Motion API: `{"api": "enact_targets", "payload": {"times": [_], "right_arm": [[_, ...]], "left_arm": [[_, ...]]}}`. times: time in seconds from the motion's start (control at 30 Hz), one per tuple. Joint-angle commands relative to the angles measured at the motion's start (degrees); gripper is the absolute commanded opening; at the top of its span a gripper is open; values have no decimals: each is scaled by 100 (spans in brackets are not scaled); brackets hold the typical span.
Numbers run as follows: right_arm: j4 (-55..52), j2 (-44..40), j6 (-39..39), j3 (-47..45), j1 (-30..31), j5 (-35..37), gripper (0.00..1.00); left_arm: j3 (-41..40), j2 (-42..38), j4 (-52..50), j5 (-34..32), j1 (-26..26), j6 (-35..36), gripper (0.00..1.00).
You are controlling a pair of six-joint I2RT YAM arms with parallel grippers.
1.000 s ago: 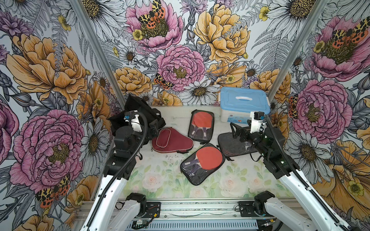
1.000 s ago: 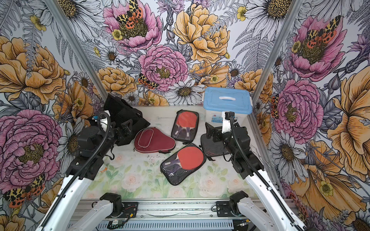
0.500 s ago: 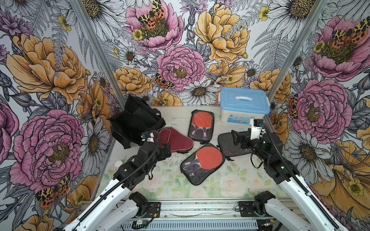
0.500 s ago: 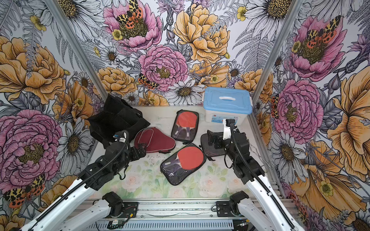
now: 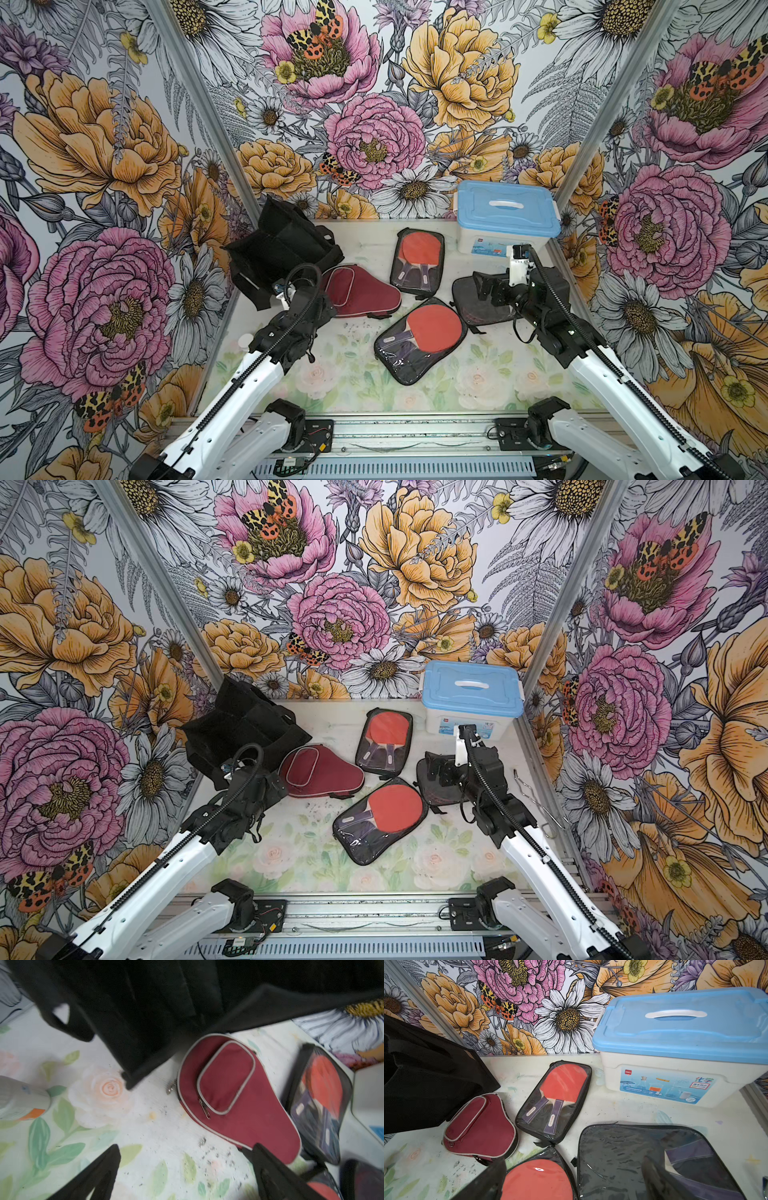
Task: Remove the ping pong set from the canvas bag
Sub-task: Reset both arms
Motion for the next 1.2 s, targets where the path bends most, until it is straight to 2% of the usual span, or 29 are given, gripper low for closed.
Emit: {"api": "enact_targets", "payload": {"times": [0.0, 0.1, 0.23, 0.37, 0.63, 0.77, 0.9, 1.07, 1.17], "right_arm": [[194, 89, -99, 271, -47, -157, 99], [252, 194, -115, 315, -82, -236, 99], [341, 247, -99, 320, -92, -326, 99], [404, 243, -113, 248, -104, -386, 99], [454, 263, -116, 214, -123, -432, 99], [460, 289, -154, 188, -153, -419, 99], [460, 316, -177, 115, -186, -349, 99], [595, 325, -218, -60, -279, -287, 99], [693, 337, -215, -152, -345, -231, 99]], "left_arm": [[83, 196, 814, 321, 425, 697, 98], [189, 514, 1804, 678, 775, 1114, 97], [671, 1033, 2661, 793, 994, 1615, 96], [1415, 1749, 3072, 947, 1196, 2018, 96], [2822, 3067, 3616, 1240, 1496, 2327, 95], [3349, 3441, 3607, 1739, 1704, 2367, 96], [3200, 3220, 3687, 1980, 1857, 2452, 97], [2324, 2250, 3878, 2611, 2141, 2611, 99], [1708, 1635, 3770, 2670, 2200, 2671, 99]]}}
